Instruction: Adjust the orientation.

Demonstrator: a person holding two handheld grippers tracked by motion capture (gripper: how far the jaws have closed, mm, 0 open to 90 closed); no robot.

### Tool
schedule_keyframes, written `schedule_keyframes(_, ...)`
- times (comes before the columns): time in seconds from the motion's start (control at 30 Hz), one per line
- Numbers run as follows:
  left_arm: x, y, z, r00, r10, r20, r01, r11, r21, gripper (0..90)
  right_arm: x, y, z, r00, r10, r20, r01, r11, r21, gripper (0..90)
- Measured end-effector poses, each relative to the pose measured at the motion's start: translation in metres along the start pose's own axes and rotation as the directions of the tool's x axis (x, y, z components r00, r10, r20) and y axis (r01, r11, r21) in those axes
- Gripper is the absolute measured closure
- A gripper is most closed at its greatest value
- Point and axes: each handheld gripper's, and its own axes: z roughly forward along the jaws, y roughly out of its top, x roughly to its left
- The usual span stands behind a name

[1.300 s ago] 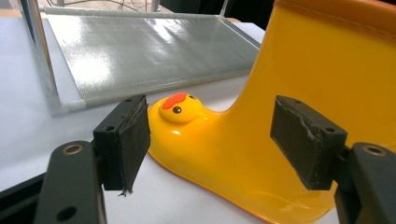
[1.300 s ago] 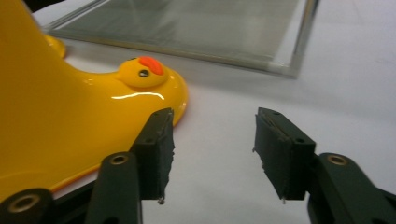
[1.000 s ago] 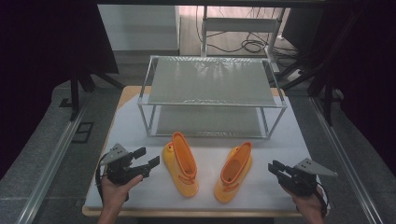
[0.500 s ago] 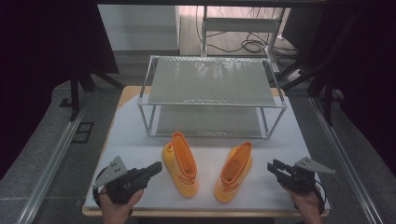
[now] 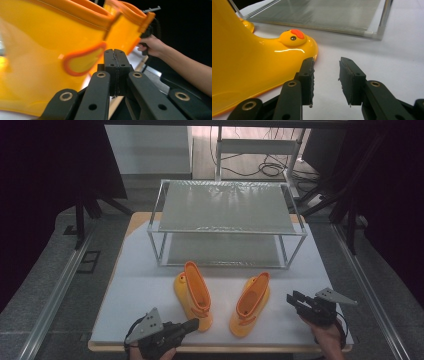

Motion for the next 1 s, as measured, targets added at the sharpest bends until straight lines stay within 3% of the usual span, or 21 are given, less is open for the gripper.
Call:
schedule_keyframes(0.2, -0.008, -0.002, 0.028, 0.9992, 0.027, -0.031, -0.026, 0.9994, 0.024, 89.8, -0.001, 0.0, 0.0, 0.9998, 0.014, 0.011, -0.014, 1.0, -0.004, 63.3)
schedule_keyframes(0.33, -0.011, -0.003, 0.038, 0.9966, 0.053, -0.063, -0.051, 0.9982, 0.032, 89.8, -0.002, 0.0, 0.0, 0.9998, 0.016, 0.015, -0.016, 1.0, -0.004, 62.9)
schedule_keyframes(0.43, -0.008, -0.004, 0.044, 0.9947, 0.051, -0.089, -0.048, 0.9981, 0.037, 89.8, -0.003, -0.001, 0.0, 0.9996, 0.02, 0.019, -0.02, 1.0, -0.003, 62.9)
schedule_keyframes(0.53, -0.004, -0.004, 0.045, 0.9929, 0.053, -0.107, -0.049, 0.998, 0.04, 89.9, -0.005, -0.001, -0.001, 0.9993, 0.025, 0.027, -0.025, 1.0, -0.006, 62.5)
schedule_keyframes(0.6, -0.004, -0.005, 0.046, 0.9895, 0.074, -0.124, -0.069, 0.9965, 0.048, 89.9, -0.005, -0.001, -0.001, 0.9992, 0.027, 0.029, -0.027, 1.0, -0.006, 62.5)
schedule_keyframes(0.67, -0.005, -0.005, 0.045, 0.9824, 0.104, -0.156, -0.095, 0.9937, 0.059, 89.9, -0.006, -0.002, -0.001, 0.999, 0.031, 0.033, -0.031, 1.0, -0.007, 62.2)
schedule_keyframes(1.0, 0.007, -0.012, 0.026, 0.9762, 0.092, -0.196, -0.079, 0.9943, 0.072, 89.8, -0.007, -0.002, -0.003, 0.9988, 0.035, 0.035, -0.035, 0.999, -0.012, 61.5)
